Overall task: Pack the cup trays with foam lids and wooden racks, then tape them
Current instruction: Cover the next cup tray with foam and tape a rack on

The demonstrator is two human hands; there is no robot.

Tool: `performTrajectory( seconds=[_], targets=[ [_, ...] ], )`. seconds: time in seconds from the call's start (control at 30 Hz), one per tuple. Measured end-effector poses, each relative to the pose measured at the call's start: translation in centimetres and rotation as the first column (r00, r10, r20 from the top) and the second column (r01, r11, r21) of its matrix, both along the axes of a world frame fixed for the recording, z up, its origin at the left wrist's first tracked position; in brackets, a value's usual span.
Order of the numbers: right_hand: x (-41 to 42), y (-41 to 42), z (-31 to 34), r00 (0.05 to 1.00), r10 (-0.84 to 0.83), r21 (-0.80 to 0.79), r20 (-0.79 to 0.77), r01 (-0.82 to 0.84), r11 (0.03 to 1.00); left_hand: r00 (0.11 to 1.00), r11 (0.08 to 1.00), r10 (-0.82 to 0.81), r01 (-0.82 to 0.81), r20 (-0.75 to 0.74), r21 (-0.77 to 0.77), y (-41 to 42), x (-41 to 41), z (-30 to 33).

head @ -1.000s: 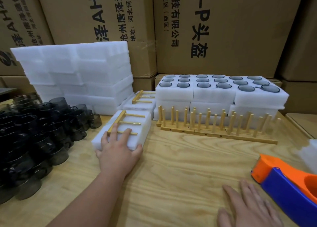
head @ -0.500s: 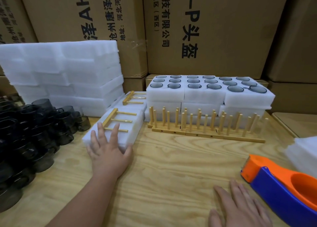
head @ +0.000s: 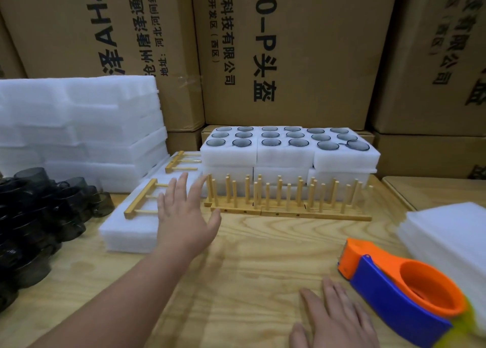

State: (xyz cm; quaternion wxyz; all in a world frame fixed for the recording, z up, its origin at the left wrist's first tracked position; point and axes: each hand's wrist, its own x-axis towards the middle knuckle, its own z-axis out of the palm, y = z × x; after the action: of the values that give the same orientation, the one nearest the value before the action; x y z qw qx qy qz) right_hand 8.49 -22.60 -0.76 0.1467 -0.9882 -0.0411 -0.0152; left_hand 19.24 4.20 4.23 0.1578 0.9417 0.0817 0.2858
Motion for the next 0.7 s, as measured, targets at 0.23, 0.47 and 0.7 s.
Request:
performTrajectory(
  seconds=[0.23, 0.47, 0.7],
  targets=[
    [0.2, -0.2, -0.1, 0.999, 0.016, -0.031, -0.033, -0.017, 0.999, 0.964, 0.964, -0.252, 0.257, -0.082, 0.07, -3.2, 5.7, 5.9],
    [0.5, 0.0, 0.5, 0.995, 0.073, -0.086, -0.072, -0.079, 0.993, 0.959, 0.98, -0.037, 0.09, -0.282, 0.178, -3.3, 10.3, 8.4],
    [0.9, -0.2, -1.2, 0.997, -0.014, -0.056, 0.073, 0.018, 0.998, 0.919, 0.953, 0.109, 0.012, -0.378, 0.303, -2.8, 13.5, 10.1]
  ],
)
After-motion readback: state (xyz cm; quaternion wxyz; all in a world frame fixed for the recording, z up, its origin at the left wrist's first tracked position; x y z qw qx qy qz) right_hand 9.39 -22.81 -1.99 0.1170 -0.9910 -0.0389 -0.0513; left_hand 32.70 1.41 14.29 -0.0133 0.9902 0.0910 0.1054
